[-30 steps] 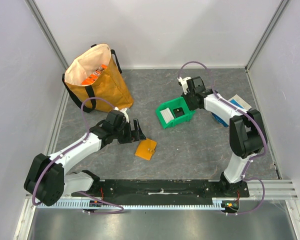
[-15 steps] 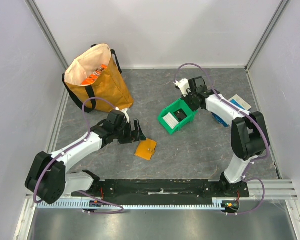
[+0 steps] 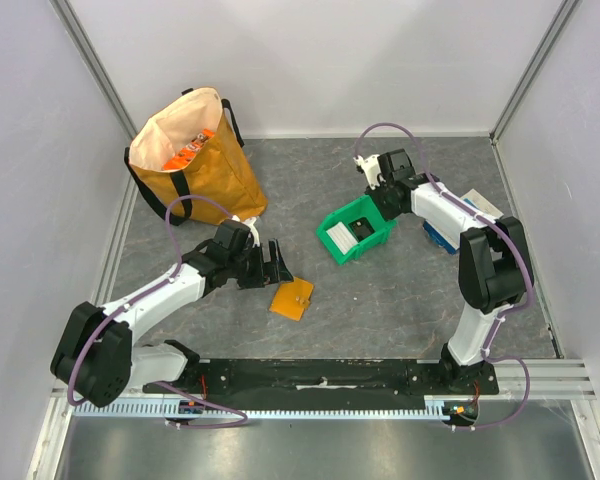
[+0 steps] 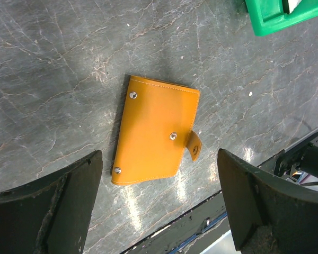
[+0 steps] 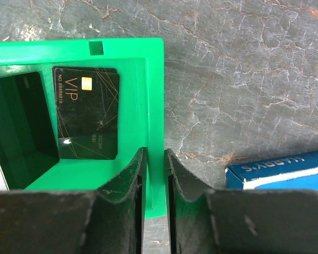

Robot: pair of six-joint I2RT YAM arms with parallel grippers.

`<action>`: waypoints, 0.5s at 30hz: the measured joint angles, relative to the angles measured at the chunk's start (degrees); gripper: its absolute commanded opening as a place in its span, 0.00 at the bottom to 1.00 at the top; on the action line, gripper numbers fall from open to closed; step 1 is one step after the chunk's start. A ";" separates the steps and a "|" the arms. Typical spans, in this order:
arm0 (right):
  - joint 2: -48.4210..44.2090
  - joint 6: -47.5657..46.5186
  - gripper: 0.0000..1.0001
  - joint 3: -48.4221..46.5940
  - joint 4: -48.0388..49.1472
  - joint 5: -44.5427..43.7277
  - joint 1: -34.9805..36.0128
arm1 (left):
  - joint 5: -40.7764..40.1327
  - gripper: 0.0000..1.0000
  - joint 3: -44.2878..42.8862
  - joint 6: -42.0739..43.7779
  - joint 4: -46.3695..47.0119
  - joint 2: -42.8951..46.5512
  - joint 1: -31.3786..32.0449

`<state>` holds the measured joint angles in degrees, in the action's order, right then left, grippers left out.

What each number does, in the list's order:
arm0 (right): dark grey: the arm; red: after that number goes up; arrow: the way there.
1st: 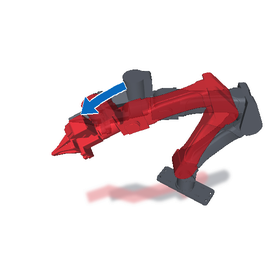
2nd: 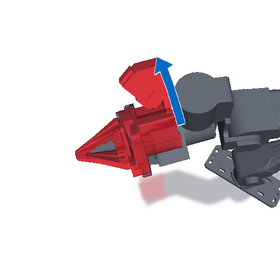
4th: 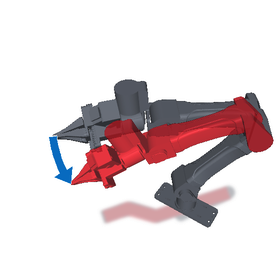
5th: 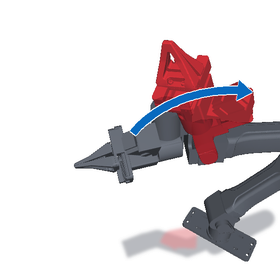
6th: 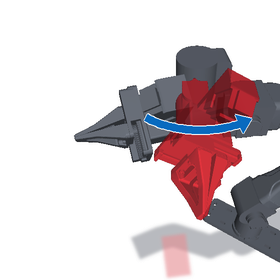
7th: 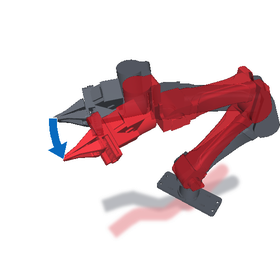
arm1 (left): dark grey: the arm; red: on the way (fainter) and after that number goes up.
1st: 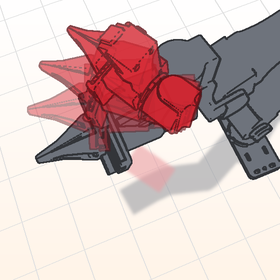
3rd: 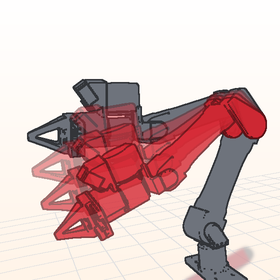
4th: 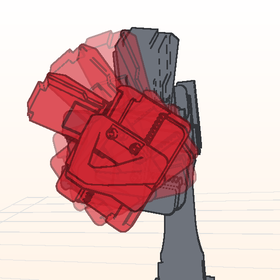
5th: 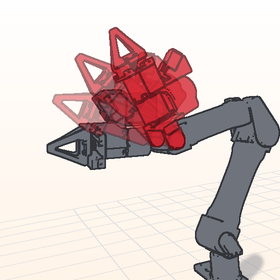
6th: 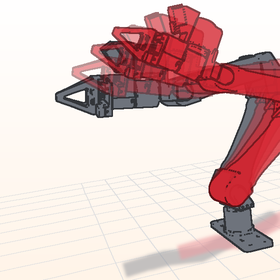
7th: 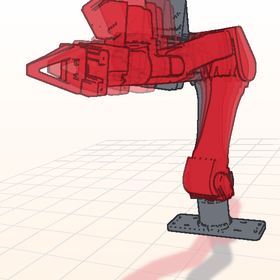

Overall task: Put the credit cards into the card holder
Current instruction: Move the storage box to the center of the board.

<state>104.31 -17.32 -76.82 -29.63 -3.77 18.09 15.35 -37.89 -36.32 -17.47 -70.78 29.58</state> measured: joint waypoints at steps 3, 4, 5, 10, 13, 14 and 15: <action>0.02 0.79 0.42 0.00 -0.17 0.02 0.00 | 0.02 0.94 0.00 0.00 0.00 0.00 0.00; 0.07 0.98 0.44 0.02 -0.50 0.00 -0.13 | 0.02 0.93 0.00 0.00 0.02 0.00 0.00; 0.07 1.07 0.45 0.04 -0.98 -0.04 -0.28 | 0.02 0.94 0.00 0.00 0.02 0.00 0.00; 0.07 1.07 0.61 0.04 -1.77 -0.44 -1.40 | 0.00 0.96 0.02 0.00 0.02 0.09 0.00; -0.15 0.92 0.73 -0.26 -2.21 -1.55 -1.73 | -0.09 0.99 0.02 -0.02 0.00 0.61 0.00; -0.37 0.87 0.79 -0.39 -2.32 -1.99 -1.79 | -0.22 0.99 0.02 -0.02 0.00 0.92 0.00; -0.81 0.98 0.84 -0.55 -2.36 -2.64 -1.84 | -0.31 0.99 0.02 -0.02 0.00 1.31 0.00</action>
<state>103.50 -16.34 -77.36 -31.99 -6.42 16.25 15.05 -37.87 -36.34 -17.47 -69.47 29.58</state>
